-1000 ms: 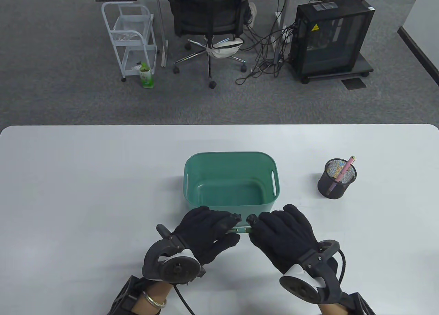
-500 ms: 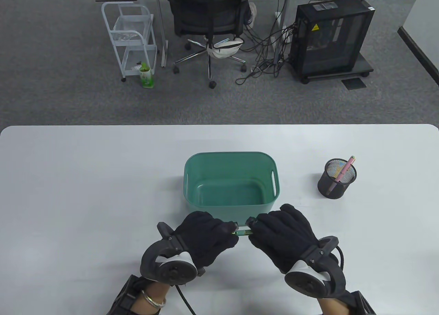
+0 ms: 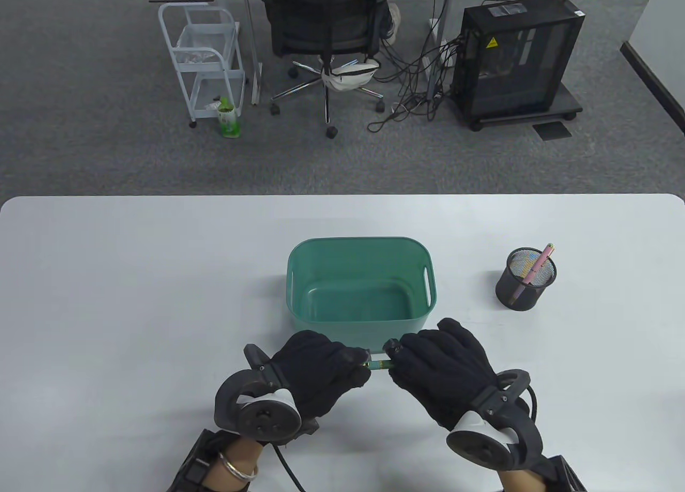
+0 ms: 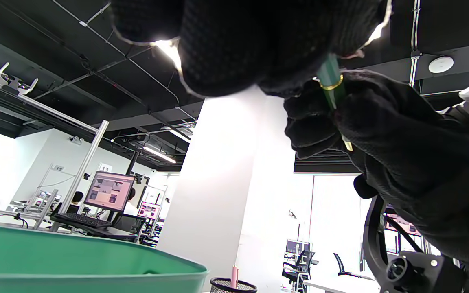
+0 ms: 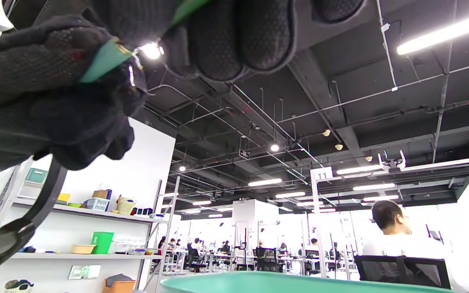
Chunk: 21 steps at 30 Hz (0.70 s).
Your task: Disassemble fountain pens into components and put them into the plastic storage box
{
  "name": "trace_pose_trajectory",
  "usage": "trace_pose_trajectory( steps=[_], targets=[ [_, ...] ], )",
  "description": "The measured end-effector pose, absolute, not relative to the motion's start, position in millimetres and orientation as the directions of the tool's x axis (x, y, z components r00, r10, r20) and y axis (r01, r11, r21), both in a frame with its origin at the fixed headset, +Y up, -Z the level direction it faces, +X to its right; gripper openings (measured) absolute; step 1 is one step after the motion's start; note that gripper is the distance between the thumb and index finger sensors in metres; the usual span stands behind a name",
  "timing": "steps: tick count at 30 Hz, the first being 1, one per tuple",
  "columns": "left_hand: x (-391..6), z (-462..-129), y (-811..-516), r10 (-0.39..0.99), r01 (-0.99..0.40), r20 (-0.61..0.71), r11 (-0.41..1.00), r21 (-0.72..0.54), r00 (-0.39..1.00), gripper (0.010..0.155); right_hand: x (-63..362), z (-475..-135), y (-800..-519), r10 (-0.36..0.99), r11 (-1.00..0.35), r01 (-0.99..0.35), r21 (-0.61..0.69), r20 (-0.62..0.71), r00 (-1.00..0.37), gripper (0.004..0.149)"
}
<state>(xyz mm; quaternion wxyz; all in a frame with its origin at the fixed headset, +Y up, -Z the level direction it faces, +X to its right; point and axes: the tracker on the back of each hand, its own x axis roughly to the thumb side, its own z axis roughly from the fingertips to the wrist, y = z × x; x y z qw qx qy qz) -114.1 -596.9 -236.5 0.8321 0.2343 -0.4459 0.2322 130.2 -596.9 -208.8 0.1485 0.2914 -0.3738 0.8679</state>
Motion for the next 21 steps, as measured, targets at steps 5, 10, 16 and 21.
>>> trace_pose_trajectory(
  steps=[5,10,16,21],
  targets=[
    [-116,-239,-596,0.23,-0.615,0.857,0.779,0.123,0.462,0.047,130,-208,-596,0.038,-0.672,-0.481,-0.563,0.622,-0.782,0.042],
    [-115,-235,-596,0.177,-0.607,0.856,0.773,0.184,0.485,0.047,132,-208,-596,0.044,-0.679,-0.483,-0.554,0.625,-0.779,0.042],
    [-116,-235,-595,0.179,-0.61,0.856,0.77,0.184,0.484,0.047,132,-209,-595,0.058,-0.694,-0.486,-0.532,0.631,-0.773,0.042],
    [-149,-239,-586,0.217,-0.65,0.796,0.712,0.267,0.565,0.046,163,-213,-587,0.053,-0.656,-0.408,-0.635,0.501,-0.864,0.042]
  ],
)
